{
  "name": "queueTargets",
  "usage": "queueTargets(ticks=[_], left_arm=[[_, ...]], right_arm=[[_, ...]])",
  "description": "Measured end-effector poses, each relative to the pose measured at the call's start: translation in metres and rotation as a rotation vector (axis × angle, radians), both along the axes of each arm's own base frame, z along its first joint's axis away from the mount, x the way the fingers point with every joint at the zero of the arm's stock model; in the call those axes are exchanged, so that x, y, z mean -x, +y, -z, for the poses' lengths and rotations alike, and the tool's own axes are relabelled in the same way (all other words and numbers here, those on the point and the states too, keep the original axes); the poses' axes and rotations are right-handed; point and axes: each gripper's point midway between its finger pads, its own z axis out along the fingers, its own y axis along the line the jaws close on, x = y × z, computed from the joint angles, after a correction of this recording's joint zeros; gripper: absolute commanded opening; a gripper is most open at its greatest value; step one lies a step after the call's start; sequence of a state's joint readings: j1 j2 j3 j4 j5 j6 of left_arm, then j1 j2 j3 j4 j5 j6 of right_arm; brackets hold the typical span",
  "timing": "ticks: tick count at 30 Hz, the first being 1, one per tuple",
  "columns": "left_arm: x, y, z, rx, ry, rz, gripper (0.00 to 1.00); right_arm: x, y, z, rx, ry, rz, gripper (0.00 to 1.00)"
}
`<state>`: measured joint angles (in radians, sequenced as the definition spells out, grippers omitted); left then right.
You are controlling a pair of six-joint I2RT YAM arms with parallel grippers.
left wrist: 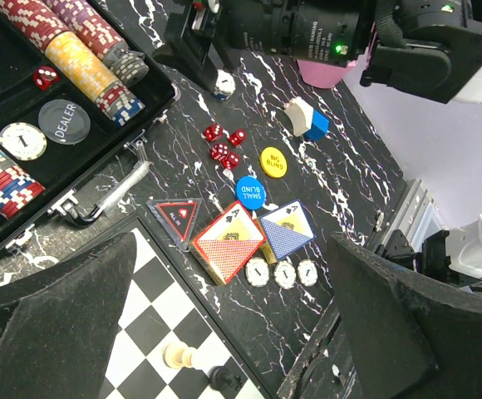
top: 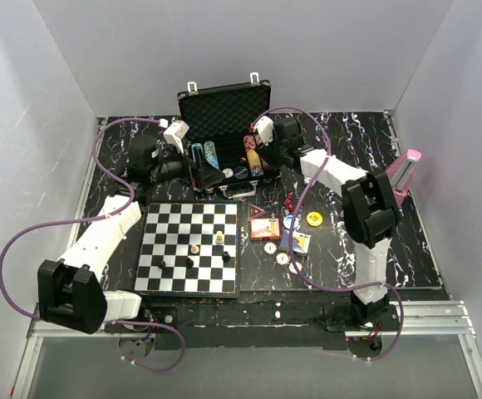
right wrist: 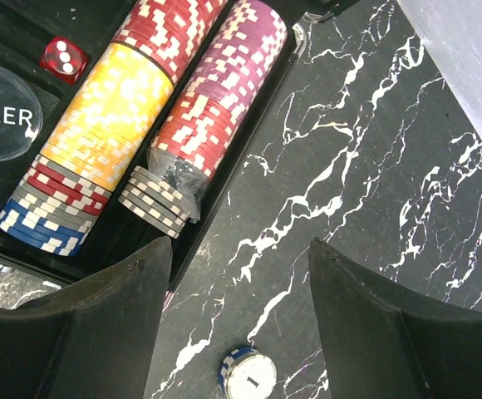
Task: Pack up texas hold em set
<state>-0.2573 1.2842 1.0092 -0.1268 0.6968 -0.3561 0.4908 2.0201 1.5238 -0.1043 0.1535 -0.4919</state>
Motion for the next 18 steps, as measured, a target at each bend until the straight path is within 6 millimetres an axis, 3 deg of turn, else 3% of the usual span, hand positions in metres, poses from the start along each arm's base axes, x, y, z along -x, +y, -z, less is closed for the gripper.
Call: queueTargets(ticks=[9,18], left_arm=[[0.0,0.0,0.0,0.0,0.0,0.0,0.98],[-0.005,0.007,0.008,-0.036,0.019,-0.05,0.98]], right_arm=[[0.004,-0.008,-0.027,-0.095,-0.01,0.081,0.73],[0.033,-0.066,-0.071,-0.327,0.012,0.356,0.71]])
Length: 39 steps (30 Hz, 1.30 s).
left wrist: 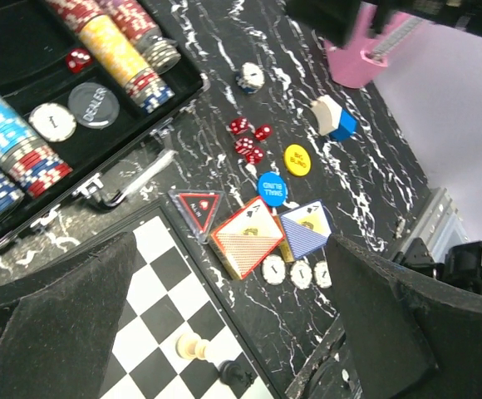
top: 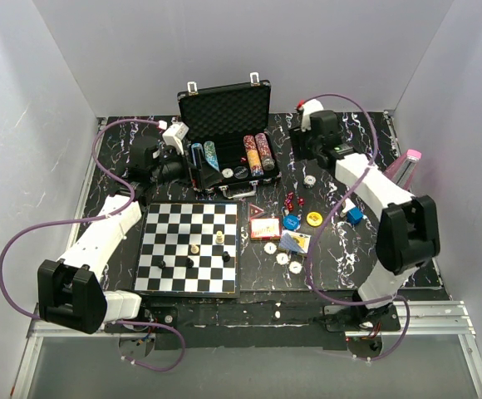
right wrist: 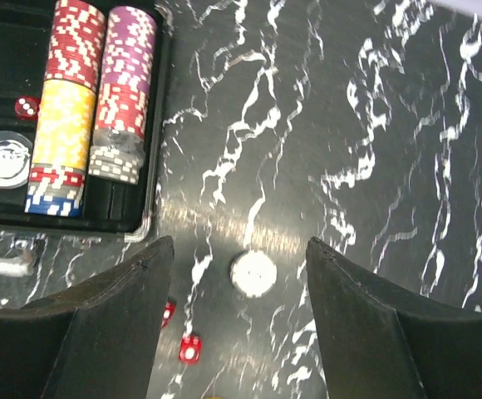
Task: Pack up texas hold em set
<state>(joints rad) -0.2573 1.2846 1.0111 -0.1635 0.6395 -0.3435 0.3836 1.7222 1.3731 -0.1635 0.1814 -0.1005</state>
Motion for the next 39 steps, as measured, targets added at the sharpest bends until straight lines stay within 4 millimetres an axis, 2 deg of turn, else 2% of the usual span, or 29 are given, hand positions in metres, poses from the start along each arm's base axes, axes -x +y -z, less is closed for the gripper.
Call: queueTargets(ticks=[3,9,12,15,18,20,22,26,28,30,34,39], left_arm=[[-0.003,0.006,0.007,-0.032,0.017,-0.04,0.98],[-0.007,0.016,0.017,-0.082,0.035,-0.095,0.98],[-0.008,0.018,0.018,-0.095,0.033,-0.112,0.98],[-0.007,0.016,0.022,-0.116,0.036,-0.119,0.98],[-0.003,0.012,0.027,-0.147,0.041,-0.116,0.98],[-0.001,0.011,0.03,-0.162,0.044,-0.115,0.98],[0.0,0.01,0.031,-0.172,0.041,-0.117,0.98],[-0.002,0.014,0.034,-0.194,0.042,-0.135,0.98],[-0.002,0.015,0.035,-0.202,0.043,-0.14,0.98],[-0.003,0.016,0.034,-0.208,0.039,-0.144,0.98],[-0.004,0.017,0.031,-0.208,0.032,-0.146,0.98],[-0.004,0.017,0.031,-0.209,0.031,-0.145,0.98]], right_arm=[[0.021,-0.018,-0.008,-0.078,0.026,0.089,0.71],[0.096,-0.033,-0.002,-0.238,0.135,0.197,0.66],[0.138,-0.031,0.015,-0.315,0.208,0.213,0.67],[0.178,-0.026,0.046,-0.329,0.304,0.225,0.69],[0.199,-0.028,0.069,-0.303,0.381,0.252,0.71],[0.198,-0.035,0.072,-0.275,0.405,0.29,0.71],[0.185,-0.038,0.069,-0.255,0.409,0.32,0.71],[0.135,-0.039,0.053,-0.24,0.382,0.348,0.69],[0.103,-0.037,0.051,-0.236,0.376,0.356,0.68],[0.076,-0.037,0.057,-0.22,0.383,0.361,0.68],[0.04,-0.04,0.084,-0.176,0.439,0.37,0.68],[0.015,-0.049,0.113,-0.127,0.51,0.387,0.67]])
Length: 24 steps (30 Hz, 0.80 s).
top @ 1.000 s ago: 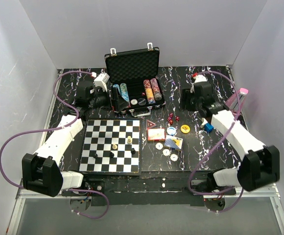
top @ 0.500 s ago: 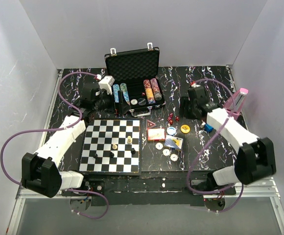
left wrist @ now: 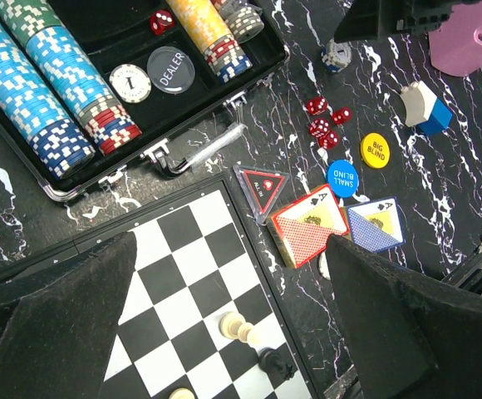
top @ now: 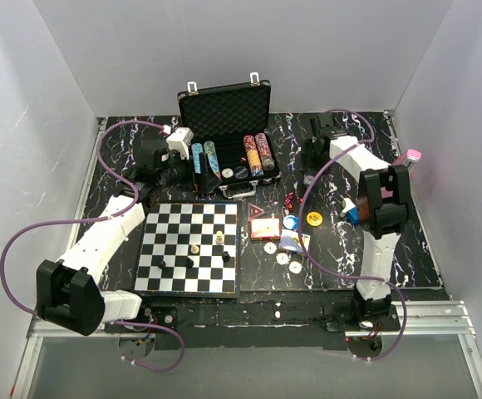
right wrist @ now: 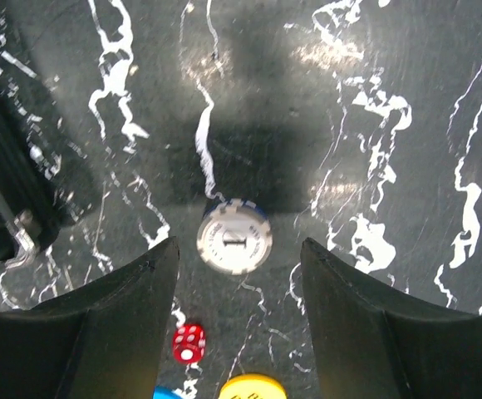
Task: Pack up texas hold em set
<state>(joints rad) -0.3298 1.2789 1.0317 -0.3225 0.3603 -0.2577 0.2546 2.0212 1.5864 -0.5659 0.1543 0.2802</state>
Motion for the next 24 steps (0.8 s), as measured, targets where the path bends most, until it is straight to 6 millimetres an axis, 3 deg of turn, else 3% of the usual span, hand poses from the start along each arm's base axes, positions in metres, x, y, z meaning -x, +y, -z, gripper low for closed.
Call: queueTargets(ticks=[5,18,24], left_arm=[[0.0,0.0,0.0,0.0,0.001,0.001,0.98],[0.0,-0.001,-0.003,0.004,0.001,0.007,0.98],[0.001,-0.002,-0.003,0.007,0.002,0.012,0.98]], right_arm=[[-0.01,-0.008,0.011,0.022,0.04,-0.001,0.67],[0.003,-0.003,0.021,0.004,0.104,-0.049,0.7],[0.005,0.0,0.027,0.011,0.124,-0.056,0.66]])
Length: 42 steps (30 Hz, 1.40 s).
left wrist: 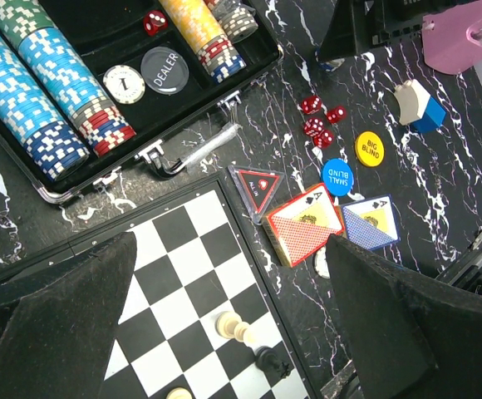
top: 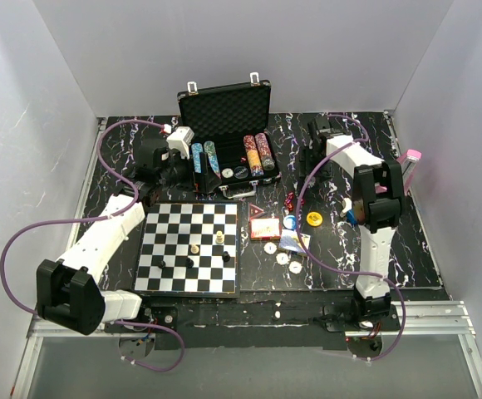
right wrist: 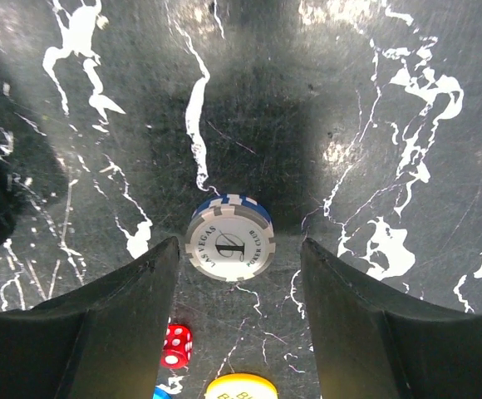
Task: Pack up texas hold em set
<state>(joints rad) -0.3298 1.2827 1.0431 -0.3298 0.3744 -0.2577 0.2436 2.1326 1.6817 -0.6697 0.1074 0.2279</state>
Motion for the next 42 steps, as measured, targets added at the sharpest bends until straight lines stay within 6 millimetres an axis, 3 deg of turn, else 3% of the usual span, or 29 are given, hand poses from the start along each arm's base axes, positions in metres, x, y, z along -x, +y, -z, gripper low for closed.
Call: queueTargets(ticks=[9,26,34,36,38,42], left_arm=[[0.0,0.0,0.0,0.002,0.001,0.003,0.98],[0.0,0.0,0.0,0.001,0.0,0.004,0.98],[0.0,-0.001,0.0,0.001,0.0,0.004,0.98],[0.001,-0.001,0.0,0.002,0.001,0.005,0.98],[0.001,-0.001,0.0,0.003,0.001,0.006,0.98],[0.001,-0.001,0.0,0.008,0.006,0.004,0.98]], right_arm=[[0.011,-0.001,0.014,0.04,0.055,-0.006,0.63],[0.004,0.001,0.014,0.065,0.066,-0.012,0.53],[0.005,0.002,0.014,0.064,0.069,-0.013,0.31],[0.005,0.002,0.014,0.065,0.068,-0.013,0.2],[0.005,0.002,0.014,0.064,0.069,-0.013,0.01],[0.005,0.002,0.014,0.063,0.062,-0.014,0.01]])
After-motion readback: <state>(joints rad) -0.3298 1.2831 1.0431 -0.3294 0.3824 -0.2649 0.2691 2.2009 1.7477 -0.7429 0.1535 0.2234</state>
